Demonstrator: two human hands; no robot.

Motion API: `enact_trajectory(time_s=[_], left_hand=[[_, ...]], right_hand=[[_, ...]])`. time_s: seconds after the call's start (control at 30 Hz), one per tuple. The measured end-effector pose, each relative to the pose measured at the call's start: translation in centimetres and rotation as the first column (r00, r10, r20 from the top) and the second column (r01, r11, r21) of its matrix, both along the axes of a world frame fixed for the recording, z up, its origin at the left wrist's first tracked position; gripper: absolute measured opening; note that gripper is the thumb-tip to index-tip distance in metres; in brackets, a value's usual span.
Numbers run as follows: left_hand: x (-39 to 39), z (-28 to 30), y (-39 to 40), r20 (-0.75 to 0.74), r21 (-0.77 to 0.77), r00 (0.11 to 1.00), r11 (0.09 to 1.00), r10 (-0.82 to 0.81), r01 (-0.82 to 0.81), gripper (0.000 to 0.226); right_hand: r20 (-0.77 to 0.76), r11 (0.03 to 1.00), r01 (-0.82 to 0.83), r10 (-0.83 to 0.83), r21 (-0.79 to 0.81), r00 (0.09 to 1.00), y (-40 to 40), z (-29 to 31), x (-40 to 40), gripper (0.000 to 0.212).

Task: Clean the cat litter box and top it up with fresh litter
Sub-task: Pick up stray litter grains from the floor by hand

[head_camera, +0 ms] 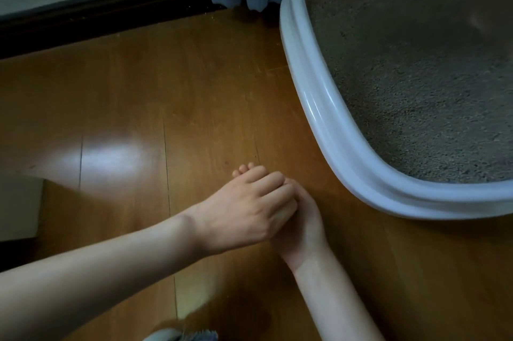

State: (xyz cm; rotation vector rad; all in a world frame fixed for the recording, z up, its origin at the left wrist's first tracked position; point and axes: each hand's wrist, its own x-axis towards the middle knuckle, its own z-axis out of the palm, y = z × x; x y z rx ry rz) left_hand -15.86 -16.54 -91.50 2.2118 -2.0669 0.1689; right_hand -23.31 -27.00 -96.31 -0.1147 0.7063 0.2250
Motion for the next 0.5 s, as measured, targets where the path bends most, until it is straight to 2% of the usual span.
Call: enact_trajectory(time_s=[0.03,0.13,0.2,0.23,0.27,0.33,0.4,0.43,0.5], left_hand=[[0.0,0.1,0.3,-0.012,-0.003,1.000,1.000,0.009,-0.009,0.027],[0.1,0.1,1.4,-0.123,0.000,0.991,0.999,0.042,-0.042,0.018],[0.6,0.2,1.8,-0.230,-0.026,0.965,0.991,0.125,-0.134,0.019],[0.9,0.3,1.9,-0.289,-0.050,0.941,0.978,0.179,-0.201,0.022],[1.3,0.3,1.9,-0.354,-0.069,0.905,0.958,0.236,-0.277,0.024],[2.5,-0.2,2.0,-0.473,-0.112,0.809,0.886,0.350,-0.449,0.022],[4.1,-1.4,2.4,-0.542,-0.114,0.698,0.781,0.469,-0.614,0.018],[4.9,-2.2,2.6,-0.546,-0.086,0.659,0.748,0.517,-0.658,0.014],[6.1,-3.8,2.9,-0.500,-0.008,0.656,0.755,0.565,-0.656,0.004]], right_hand=[[0.017,1.000,-0.014,0.014,0.005,1.000,0.4,0.0,-0.1,0.050],[0.026,0.999,-0.033,0.034,-0.016,0.999,1.0,0.3,-0.3,0.027],[0.033,1.000,-0.009,0.008,0.026,0.999,1.2,0.5,-0.4,0.023],[0.009,0.999,0.025,-0.025,0.049,1.000,1.2,0.8,-0.4,0.013],[-0.019,0.998,0.055,-0.054,0.041,0.998,1.2,1.2,-0.3,0.014],[-0.027,0.997,0.064,-0.062,0.046,0.998,1.1,1.0,-0.4,0.040],[-0.028,0.999,0.020,-0.018,0.041,0.999,1.1,1.2,-0.4,0.044],[-0.020,1.000,0.000,0.001,0.029,1.000,1.0,1.3,-0.4,0.044],[0.000,0.999,-0.017,0.017,0.030,1.000,0.9,1.3,-0.6,0.045]])
